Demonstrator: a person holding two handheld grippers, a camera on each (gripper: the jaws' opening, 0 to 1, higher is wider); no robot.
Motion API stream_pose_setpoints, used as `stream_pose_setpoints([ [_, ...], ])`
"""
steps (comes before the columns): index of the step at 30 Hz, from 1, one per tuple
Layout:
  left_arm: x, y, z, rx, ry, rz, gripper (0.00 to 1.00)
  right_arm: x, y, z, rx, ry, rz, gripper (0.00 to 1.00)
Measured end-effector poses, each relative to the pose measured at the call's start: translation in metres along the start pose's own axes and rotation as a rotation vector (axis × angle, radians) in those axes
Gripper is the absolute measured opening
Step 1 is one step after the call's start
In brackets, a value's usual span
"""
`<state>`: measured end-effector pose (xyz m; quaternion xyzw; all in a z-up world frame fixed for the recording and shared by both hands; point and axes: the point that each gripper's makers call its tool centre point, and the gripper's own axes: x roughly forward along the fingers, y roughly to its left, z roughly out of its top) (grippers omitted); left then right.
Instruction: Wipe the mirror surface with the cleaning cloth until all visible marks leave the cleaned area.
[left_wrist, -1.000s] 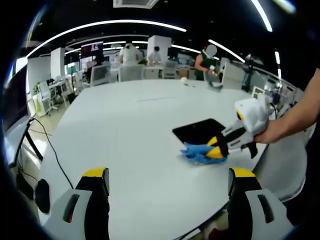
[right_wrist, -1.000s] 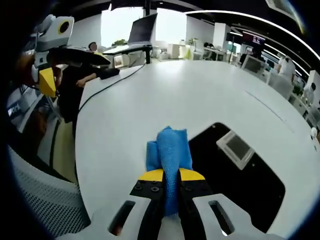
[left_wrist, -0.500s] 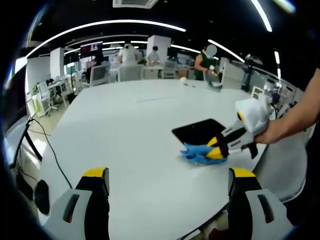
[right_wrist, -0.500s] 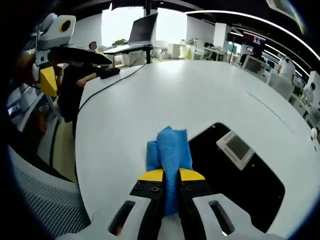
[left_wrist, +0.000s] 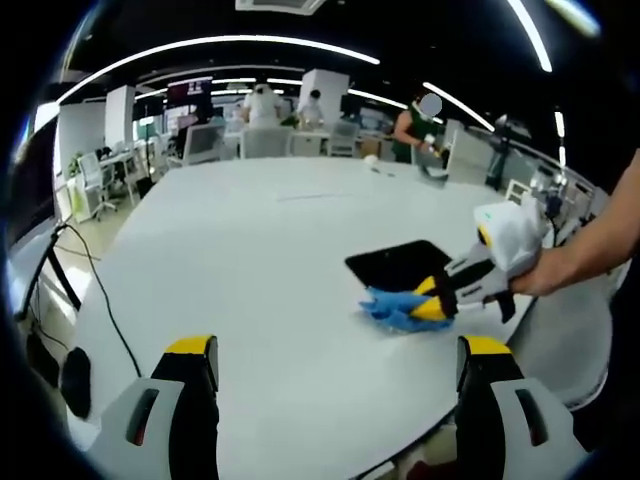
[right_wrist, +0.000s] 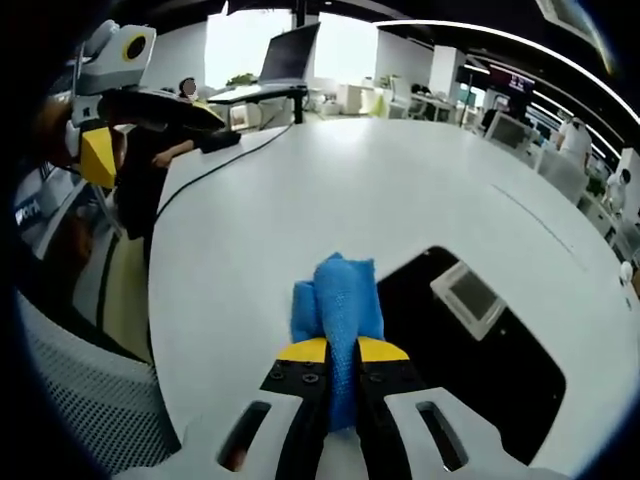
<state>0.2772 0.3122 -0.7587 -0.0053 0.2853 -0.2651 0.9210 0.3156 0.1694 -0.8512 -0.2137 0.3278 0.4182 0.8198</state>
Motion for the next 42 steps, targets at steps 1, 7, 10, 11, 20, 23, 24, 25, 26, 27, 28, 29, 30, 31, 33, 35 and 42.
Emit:
stream_pose_setpoints([
  [1,0.000,0.000,0.001,-0.007,-0.005,-0.004,1.00,0.001,0.000,0.000,-0.001,-0.001,0.002,0.04],
  [7,0.001,0.000,0.002,-0.026,-0.016,-0.002,1.00,0.005,-0.003,0.004,-0.003,-0.001,0.006,0.04],
  [10,0.001,0.000,0.002,-0.034,-0.019,-0.005,1.00,0.006,-0.005,0.005,-0.004,-0.001,0.007,0.04],
  [11,0.001,0.001,0.003,-0.037,-0.020,-0.004,1.00,0.007,-0.006,0.006,-0.003,-0.001,0.008,0.04],
  [20,0.002,0.004,0.003,-0.045,-0.023,0.002,1.00,0.009,-0.009,0.008,-0.004,0.000,0.016,0.04],
  [23,0.004,0.004,0.003,-0.035,-0.022,0.001,1.00,0.011,-0.012,0.010,0.004,-0.001,0.013,0.04],
  [24,0.004,0.004,0.003,-0.035,-0.018,0.000,1.00,0.012,-0.013,0.010,0.005,-0.002,0.013,0.04],
  [25,0.004,0.004,0.003,-0.037,-0.019,-0.001,1.00,0.012,-0.014,0.011,0.006,-0.001,0.014,0.04],
  [26,0.004,0.004,0.003,-0.039,-0.019,-0.001,1.00,0.013,-0.016,0.012,0.009,0.000,0.017,0.04],
  [27,0.004,0.004,0.003,-0.040,-0.017,-0.001,1.00,0.014,-0.016,0.012,0.009,0.001,0.020,0.04],
  [28,0.005,0.004,0.003,-0.039,-0.015,-0.001,1.00,0.015,-0.017,0.013,0.007,0.003,0.027,0.04],
  [29,0.005,0.004,0.003,-0.035,-0.015,-0.001,1.00,0.015,-0.018,0.013,0.005,0.004,0.032,0.04],
  [30,0.005,0.004,0.003,-0.017,-0.015,-0.002,1.00,0.016,-0.018,0.014,-0.005,0.007,0.040,0.04],
  [31,0.005,0.004,0.002,-0.008,-0.013,-0.003,1.00,0.016,-0.019,0.014,-0.010,0.009,0.043,0.04],
  [33,0.006,0.003,0.001,-0.005,-0.005,-0.005,1.00,0.018,-0.020,0.015,-0.021,0.012,0.044,0.04],
  [35,0.006,0.002,0.000,-0.005,-0.001,-0.007,1.00,0.019,-0.023,0.016,-0.018,0.012,0.043,0.04],
  [42,0.008,0.002,-0.001,-0.008,0.005,-0.010,1.00,0.023,-0.034,0.021,-0.015,0.010,0.044,0.04],
])
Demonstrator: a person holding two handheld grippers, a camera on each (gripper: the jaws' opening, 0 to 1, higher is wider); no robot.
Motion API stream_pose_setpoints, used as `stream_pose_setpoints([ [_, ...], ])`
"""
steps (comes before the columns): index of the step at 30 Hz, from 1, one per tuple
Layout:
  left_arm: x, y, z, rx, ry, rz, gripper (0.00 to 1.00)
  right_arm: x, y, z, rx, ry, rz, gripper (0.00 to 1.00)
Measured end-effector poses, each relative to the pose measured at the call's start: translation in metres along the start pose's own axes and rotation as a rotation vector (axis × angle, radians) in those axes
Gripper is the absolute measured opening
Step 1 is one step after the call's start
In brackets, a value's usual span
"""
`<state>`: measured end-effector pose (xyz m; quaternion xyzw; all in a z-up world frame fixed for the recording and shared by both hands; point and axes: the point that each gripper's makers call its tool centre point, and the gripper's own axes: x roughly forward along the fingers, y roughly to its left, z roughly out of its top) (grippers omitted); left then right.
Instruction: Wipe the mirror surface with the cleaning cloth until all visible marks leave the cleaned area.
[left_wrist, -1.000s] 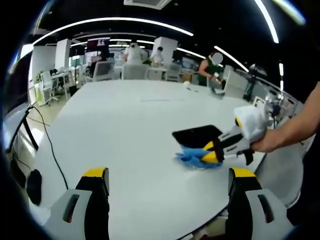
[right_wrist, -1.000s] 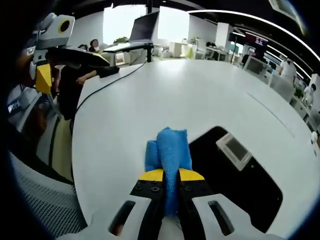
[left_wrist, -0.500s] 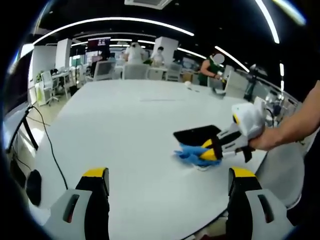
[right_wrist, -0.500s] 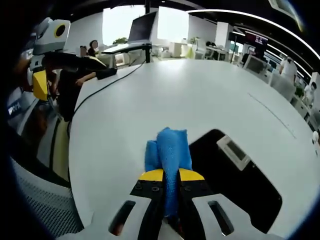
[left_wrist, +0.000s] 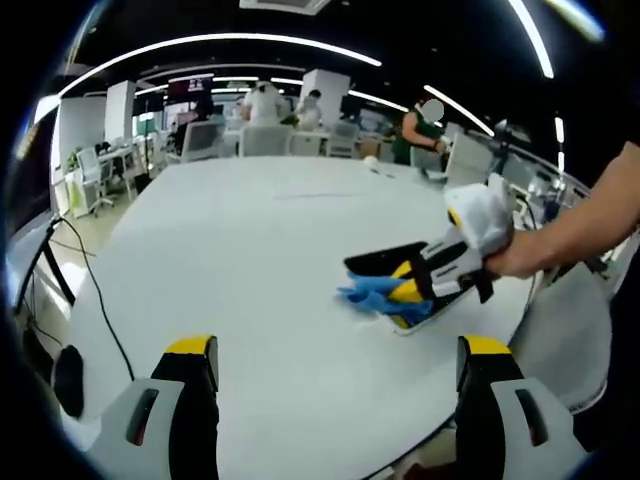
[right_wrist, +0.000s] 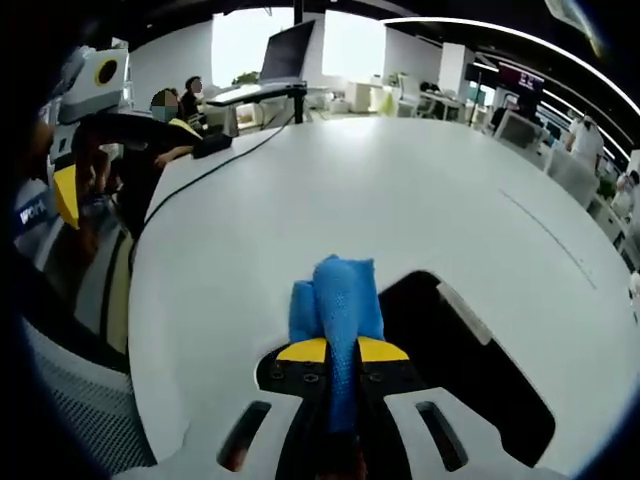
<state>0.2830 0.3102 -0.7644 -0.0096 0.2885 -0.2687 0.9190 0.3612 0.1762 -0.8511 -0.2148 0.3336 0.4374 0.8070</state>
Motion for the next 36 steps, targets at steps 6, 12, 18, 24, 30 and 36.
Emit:
stream_pose_setpoints([
  [6,0.001,0.002,-0.001,-0.006,0.003,0.004,1.00,0.005,-0.016,0.004,0.019,-0.001,-0.001,0.04],
  [12,0.002,0.004,-0.001,-0.008,0.006,0.005,1.00,0.009,-0.028,0.008,0.003,0.005,0.005,0.04],
  [18,0.003,0.006,-0.002,-0.009,0.014,0.006,1.00,0.014,-0.038,0.012,-0.026,0.016,0.021,0.04],
  [24,0.004,0.006,-0.004,-0.016,0.018,0.006,1.00,0.019,-0.050,0.016,-0.014,0.020,0.028,0.04],
  [30,0.004,0.004,-0.005,-0.017,0.019,0.002,1.00,0.023,-0.058,0.019,-0.006,0.025,0.036,0.04],
  [36,0.004,0.004,-0.007,-0.020,0.019,0.005,1.00,0.025,-0.061,0.022,0.013,0.021,0.026,0.04],
])
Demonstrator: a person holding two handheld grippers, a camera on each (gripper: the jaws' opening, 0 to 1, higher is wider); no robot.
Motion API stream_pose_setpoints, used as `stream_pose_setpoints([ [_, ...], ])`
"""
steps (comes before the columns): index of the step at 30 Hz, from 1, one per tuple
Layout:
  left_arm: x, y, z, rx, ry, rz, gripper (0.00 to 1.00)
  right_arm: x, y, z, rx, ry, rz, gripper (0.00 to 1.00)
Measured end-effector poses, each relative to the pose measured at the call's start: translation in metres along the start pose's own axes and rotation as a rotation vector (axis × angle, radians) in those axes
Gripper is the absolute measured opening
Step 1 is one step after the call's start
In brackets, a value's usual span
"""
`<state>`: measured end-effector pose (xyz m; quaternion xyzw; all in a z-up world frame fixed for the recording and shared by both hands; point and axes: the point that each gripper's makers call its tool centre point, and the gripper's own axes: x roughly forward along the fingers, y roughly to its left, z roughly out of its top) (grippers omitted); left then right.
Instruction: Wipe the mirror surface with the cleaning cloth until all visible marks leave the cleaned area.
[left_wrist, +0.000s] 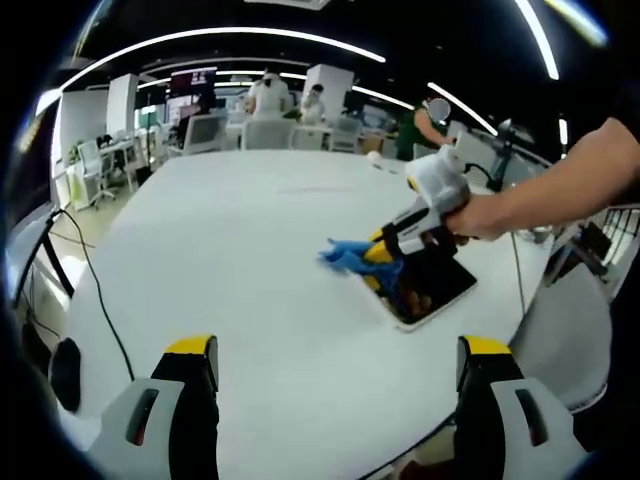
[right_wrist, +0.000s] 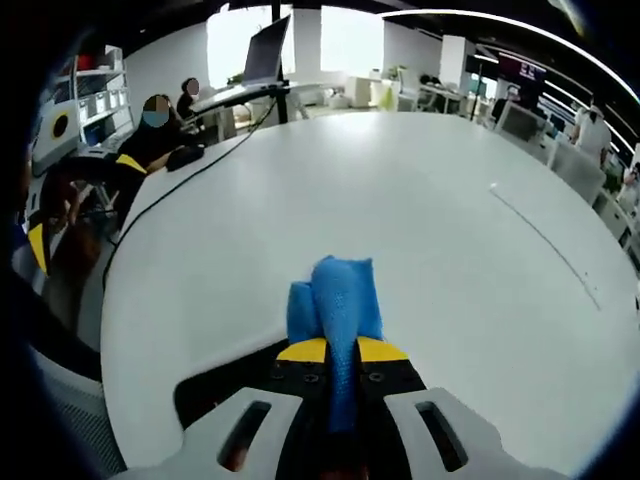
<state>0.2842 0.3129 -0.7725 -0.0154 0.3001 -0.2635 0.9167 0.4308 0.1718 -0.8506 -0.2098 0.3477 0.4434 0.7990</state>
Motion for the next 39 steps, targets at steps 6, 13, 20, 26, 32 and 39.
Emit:
stream_pose_setpoints([
  [6,-0.0001,0.0007,-0.0005,-0.001,-0.003,0.004,1.00,0.0017,-0.0029,0.0009,0.004,0.005,0.010,0.04],
  [13,0.0019,-0.0018,0.0002,0.002,-0.003,0.000,1.00,0.0008,-0.0016,0.0010,-0.002,0.003,0.018,0.04],
  [20,0.0026,-0.0018,0.0006,0.005,-0.003,0.000,1.00,0.0022,-0.0050,0.0040,-0.004,0.002,0.016,0.04],
  [26,0.0021,-0.0003,0.0007,0.001,-0.005,0.005,1.00,0.0019,-0.0055,0.0042,-0.008,0.000,0.024,0.04],
  [32,0.0016,-0.0005,0.0021,0.003,-0.006,0.006,1.00,0.0020,-0.0050,0.0036,-0.010,0.000,0.032,0.04],
  [39,0.0014,-0.0023,0.0043,0.007,-0.007,0.006,1.00,0.0020,-0.0053,0.0018,-0.022,-0.001,0.044,0.04],
])
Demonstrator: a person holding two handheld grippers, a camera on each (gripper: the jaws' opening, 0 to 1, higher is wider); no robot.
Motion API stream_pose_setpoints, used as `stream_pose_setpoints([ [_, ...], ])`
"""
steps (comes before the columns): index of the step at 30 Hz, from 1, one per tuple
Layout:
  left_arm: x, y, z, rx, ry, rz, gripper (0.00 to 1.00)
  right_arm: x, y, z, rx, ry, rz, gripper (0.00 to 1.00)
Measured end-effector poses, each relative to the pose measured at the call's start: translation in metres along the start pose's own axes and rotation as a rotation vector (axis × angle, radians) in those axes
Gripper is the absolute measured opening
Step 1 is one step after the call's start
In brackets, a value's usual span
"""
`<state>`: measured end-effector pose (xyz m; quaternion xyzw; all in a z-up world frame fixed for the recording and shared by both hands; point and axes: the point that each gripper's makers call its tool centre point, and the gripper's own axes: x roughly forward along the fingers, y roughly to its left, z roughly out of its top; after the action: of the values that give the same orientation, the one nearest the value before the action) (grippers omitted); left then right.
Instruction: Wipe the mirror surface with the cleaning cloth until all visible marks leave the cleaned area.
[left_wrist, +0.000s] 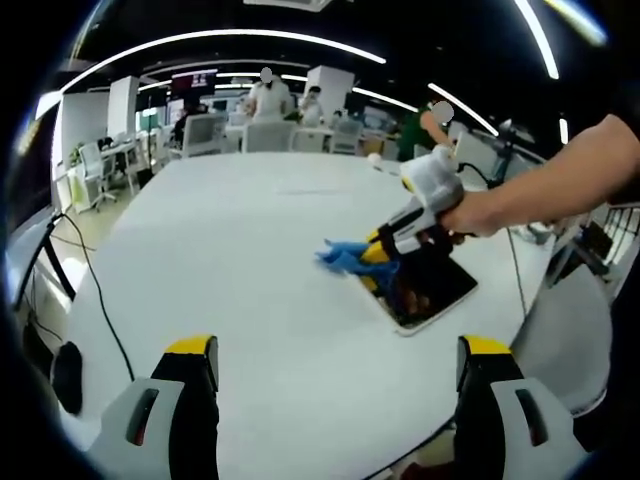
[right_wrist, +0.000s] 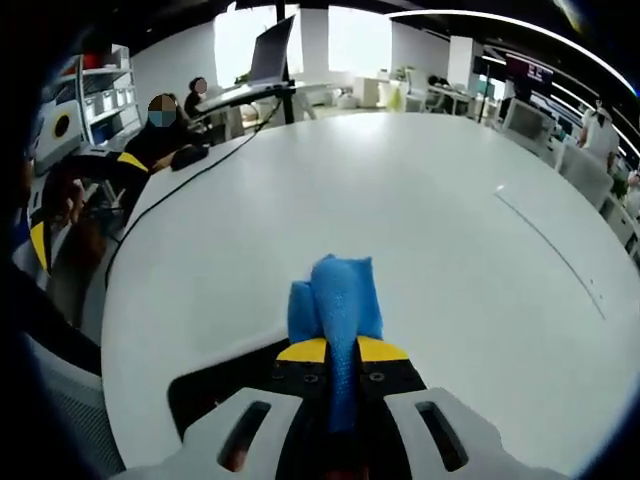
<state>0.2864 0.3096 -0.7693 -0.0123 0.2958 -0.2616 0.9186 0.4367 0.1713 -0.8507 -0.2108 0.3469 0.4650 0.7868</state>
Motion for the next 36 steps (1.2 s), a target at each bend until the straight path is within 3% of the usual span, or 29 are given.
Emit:
stream_pose_setpoints([
  [36,-0.002,-0.002,0.004,0.017,-0.006,0.009,1.00,-0.021,-0.023,-0.025,-0.027,0.051,-0.020,0.04],
])
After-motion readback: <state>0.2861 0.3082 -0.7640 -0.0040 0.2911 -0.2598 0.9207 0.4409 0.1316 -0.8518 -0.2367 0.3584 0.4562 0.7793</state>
